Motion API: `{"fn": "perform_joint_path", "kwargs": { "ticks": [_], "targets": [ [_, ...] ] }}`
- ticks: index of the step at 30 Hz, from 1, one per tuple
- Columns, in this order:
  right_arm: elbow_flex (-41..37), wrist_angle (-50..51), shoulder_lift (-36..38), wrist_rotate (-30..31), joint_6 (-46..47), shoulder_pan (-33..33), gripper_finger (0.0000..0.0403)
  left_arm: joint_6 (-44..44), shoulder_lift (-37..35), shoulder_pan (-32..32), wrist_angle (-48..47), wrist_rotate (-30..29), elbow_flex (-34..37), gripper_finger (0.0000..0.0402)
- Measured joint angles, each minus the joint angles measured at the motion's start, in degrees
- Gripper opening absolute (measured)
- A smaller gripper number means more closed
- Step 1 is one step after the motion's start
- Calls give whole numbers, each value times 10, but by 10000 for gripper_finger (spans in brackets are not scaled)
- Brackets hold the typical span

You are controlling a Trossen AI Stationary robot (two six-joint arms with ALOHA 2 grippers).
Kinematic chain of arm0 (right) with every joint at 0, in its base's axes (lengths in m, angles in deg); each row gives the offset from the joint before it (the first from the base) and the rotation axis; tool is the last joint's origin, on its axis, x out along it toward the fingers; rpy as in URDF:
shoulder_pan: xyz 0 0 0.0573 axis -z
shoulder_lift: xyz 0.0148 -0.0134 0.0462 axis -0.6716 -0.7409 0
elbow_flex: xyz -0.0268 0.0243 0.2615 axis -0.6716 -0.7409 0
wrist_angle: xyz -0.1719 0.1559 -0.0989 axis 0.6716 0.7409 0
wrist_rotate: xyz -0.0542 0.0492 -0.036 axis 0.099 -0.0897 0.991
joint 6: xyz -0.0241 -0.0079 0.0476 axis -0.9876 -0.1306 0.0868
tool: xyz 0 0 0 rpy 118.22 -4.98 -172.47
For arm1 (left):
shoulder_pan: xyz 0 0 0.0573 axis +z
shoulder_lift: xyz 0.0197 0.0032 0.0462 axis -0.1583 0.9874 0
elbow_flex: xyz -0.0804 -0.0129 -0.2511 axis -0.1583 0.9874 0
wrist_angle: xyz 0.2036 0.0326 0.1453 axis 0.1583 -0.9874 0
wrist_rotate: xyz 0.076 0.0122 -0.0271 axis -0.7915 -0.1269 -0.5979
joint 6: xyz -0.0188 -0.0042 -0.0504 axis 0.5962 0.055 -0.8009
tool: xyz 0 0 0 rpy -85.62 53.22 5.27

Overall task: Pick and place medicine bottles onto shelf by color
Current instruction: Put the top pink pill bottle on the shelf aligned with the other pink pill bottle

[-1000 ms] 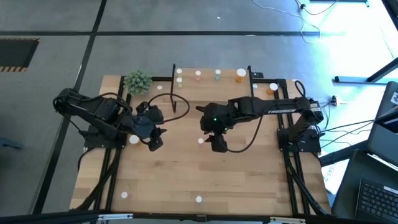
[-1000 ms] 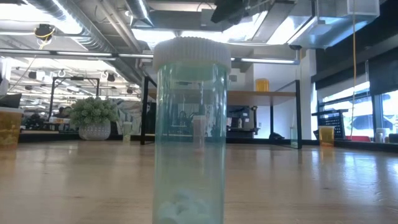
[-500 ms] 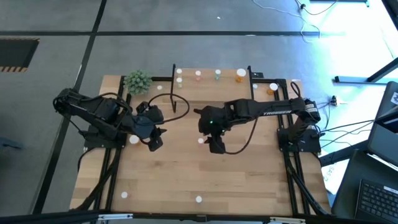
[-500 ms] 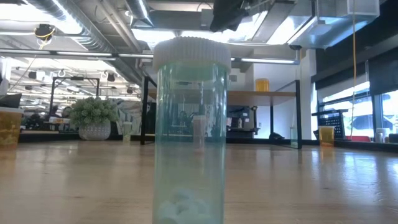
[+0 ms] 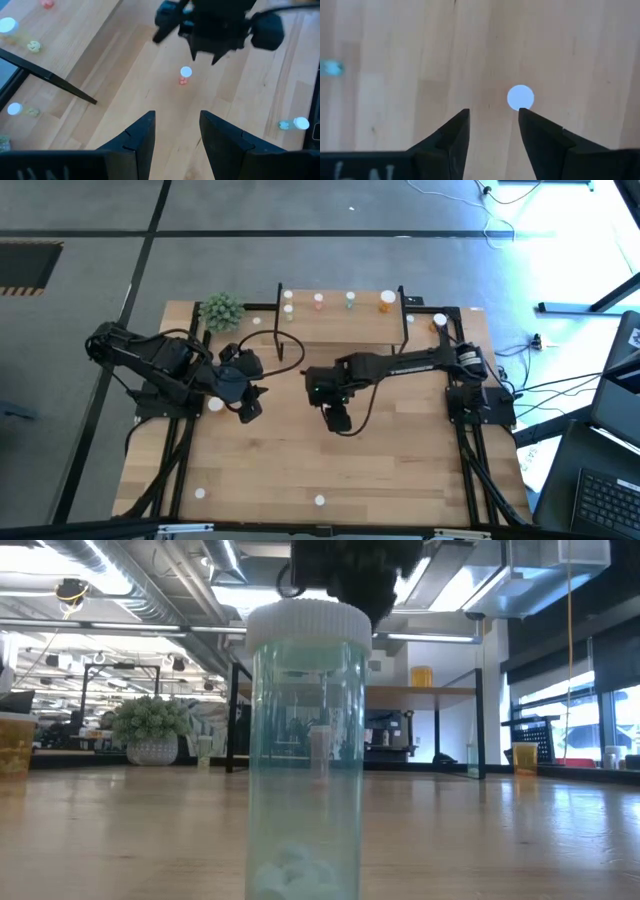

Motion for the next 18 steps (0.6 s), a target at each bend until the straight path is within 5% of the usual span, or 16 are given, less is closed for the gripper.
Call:
{"fn": "perform_joint_path", "kwargs": {
  "ticks": [18],
  "targets": [
    [0, -25, -54, 9, -2, 28, 172, 0, 0, 0, 0, 0, 0, 149]
  ]
}}
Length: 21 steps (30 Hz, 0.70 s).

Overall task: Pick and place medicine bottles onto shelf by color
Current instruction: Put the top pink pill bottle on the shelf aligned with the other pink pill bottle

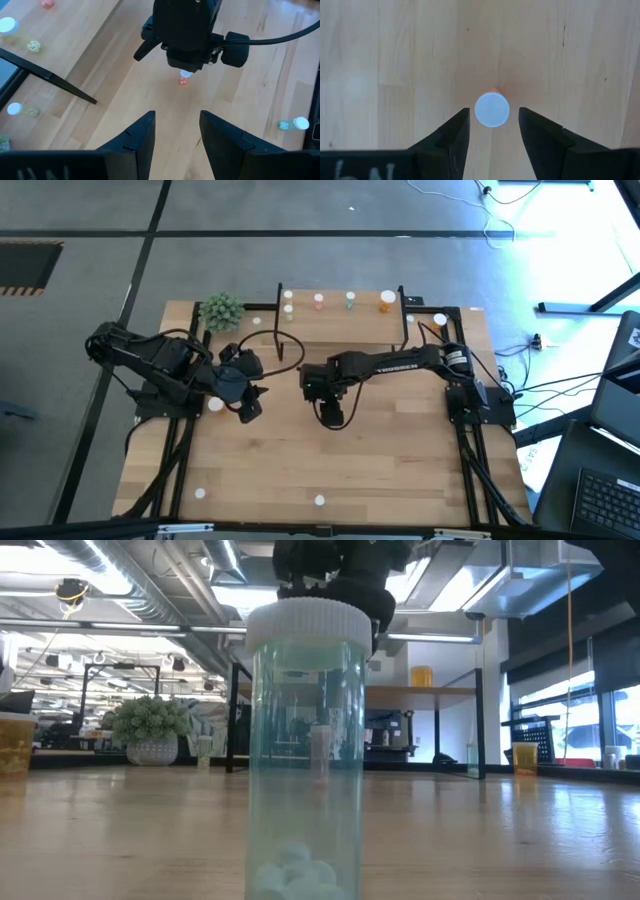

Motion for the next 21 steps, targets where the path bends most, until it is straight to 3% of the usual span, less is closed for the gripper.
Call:
{"fn": "perform_joint_path", "kwargs": {
  "ticks": [4, 9, 21],
  "targets": [
    [0, 0, 0, -3, 3, 4, 172, 0, 0, 0, 0, 0, 0, 149],
    [0, 0, 0, -53, 15, 9, 172, 0, 0, 0, 0, 0, 0, 149],
    [0, 0, 0, -51, 14, 9, 172, 1, 0, 1, -10, 5, 0, 149]
  ]
}}
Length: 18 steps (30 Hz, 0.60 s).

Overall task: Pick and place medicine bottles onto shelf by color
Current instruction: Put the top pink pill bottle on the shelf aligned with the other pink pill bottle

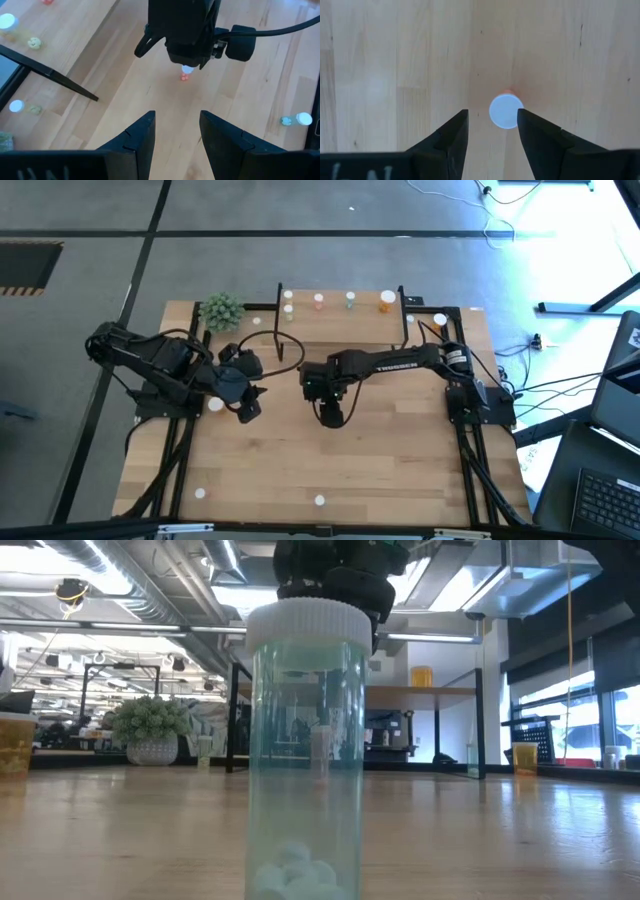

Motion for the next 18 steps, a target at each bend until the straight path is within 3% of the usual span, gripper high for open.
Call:
{"fn": "perform_joint_path", "kwargs": {
  "ticks": [18],
  "targets": [
    [0, 0, 0, 0, 1, 0, 172, 0, 0, 0, 0, 17, 0, 149]
  ]
}}
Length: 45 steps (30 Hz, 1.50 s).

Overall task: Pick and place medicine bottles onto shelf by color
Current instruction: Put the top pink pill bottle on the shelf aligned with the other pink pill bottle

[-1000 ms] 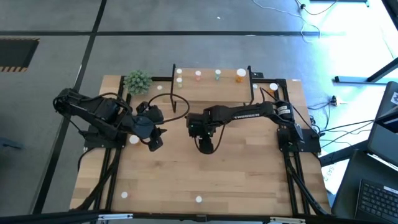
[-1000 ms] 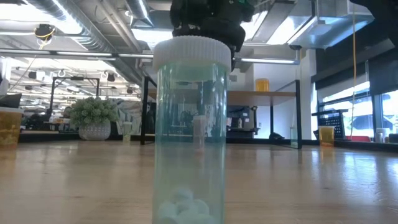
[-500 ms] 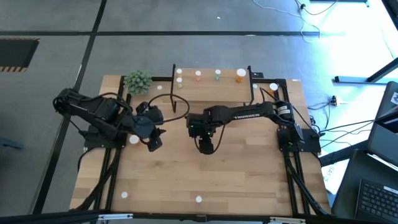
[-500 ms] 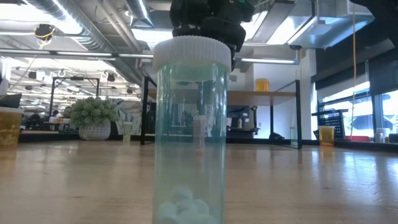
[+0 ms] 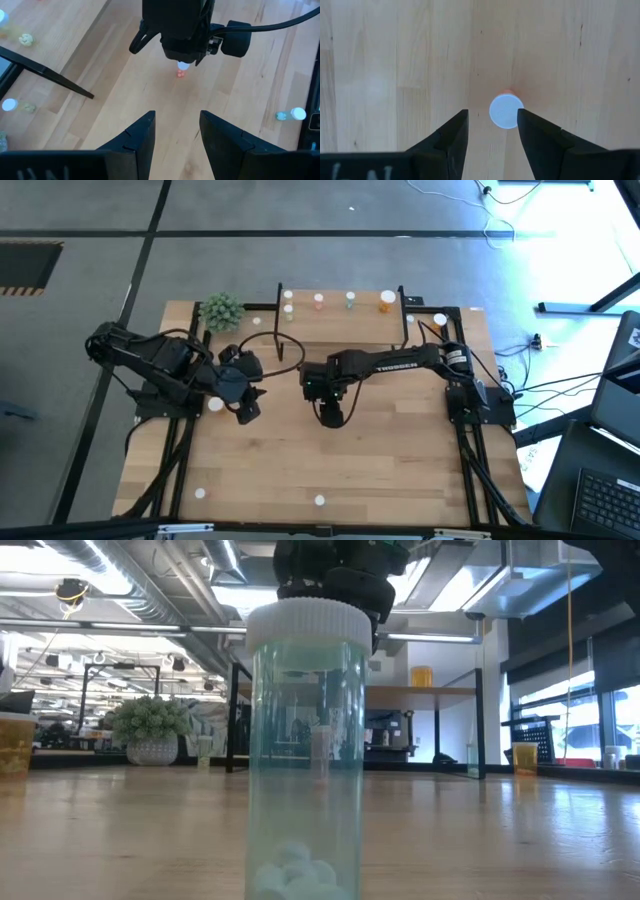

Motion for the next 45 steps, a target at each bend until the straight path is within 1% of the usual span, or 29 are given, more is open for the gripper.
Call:
{"fn": "perform_joint_path", "kwargs": {
  "ticks": [16, 23, 39, 45],
  "targets": [
    [0, -1, 0, 0, 1, 0, 172, 0, 0, 0, 0, 0, 0, 149],
    [0, -1, 0, 0, 35, 0, 172, 0, 0, 0, 0, 0, 0, 149],
    [0, -7, 0, -2, 13, 0, 173, 0, 0, 0, 1, 0, 0, 149],
    [0, -7, 0, -2, 14, 0, 188, 0, 0, 0, 1, 0, 0, 149]
  ]
}}
